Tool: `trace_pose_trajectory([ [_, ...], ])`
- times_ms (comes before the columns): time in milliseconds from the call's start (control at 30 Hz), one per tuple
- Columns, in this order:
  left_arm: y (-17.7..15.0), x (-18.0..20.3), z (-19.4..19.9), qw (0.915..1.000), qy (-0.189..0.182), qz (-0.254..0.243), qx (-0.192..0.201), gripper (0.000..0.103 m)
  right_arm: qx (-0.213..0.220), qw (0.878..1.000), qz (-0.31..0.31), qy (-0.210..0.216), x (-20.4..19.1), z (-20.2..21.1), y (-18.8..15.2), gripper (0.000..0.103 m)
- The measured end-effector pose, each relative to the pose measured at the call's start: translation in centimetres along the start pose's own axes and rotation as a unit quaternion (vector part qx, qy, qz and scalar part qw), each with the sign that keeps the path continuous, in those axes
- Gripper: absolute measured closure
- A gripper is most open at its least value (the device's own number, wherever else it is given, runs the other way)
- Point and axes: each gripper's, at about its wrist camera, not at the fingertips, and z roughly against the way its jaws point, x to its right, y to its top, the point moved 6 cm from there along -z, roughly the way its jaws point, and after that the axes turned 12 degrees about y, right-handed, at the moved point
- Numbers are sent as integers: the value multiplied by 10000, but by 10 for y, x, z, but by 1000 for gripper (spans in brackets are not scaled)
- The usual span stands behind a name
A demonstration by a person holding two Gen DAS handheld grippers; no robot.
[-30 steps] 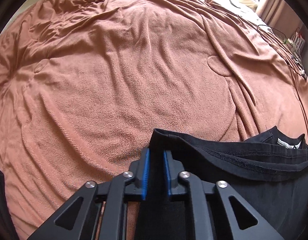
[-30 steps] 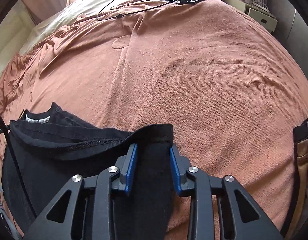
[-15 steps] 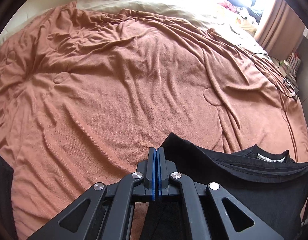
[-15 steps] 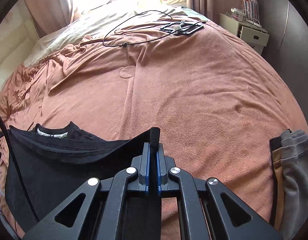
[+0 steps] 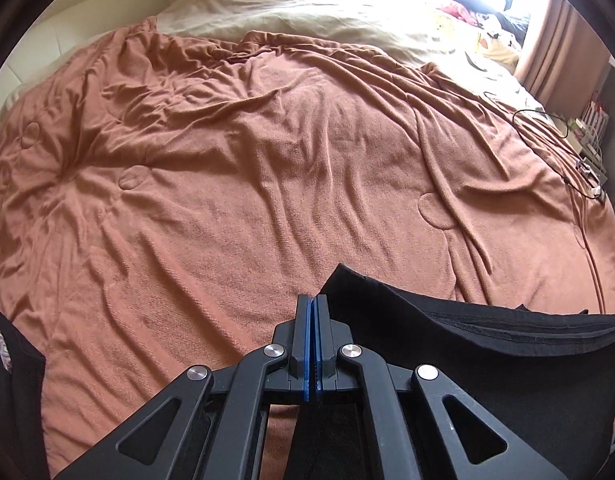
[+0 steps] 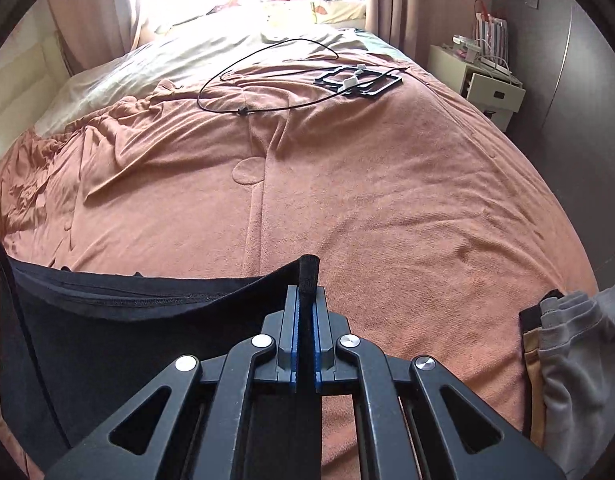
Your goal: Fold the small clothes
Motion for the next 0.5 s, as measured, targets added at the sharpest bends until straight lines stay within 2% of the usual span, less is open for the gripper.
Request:
trace_pose_trajectory([
  [67,1,5,-9,9998,109,-124,88,102,-78,10000,16,-41,1,-14,0,102],
  [233,-3,14,-38,9991,337,-234,-121,102,-291,9995,-19,-125,8,-51,5,102],
  [500,-9,19,-62,9969,584,-366,-373,102,-522,9983,-65,-237,16,-84,6,102],
])
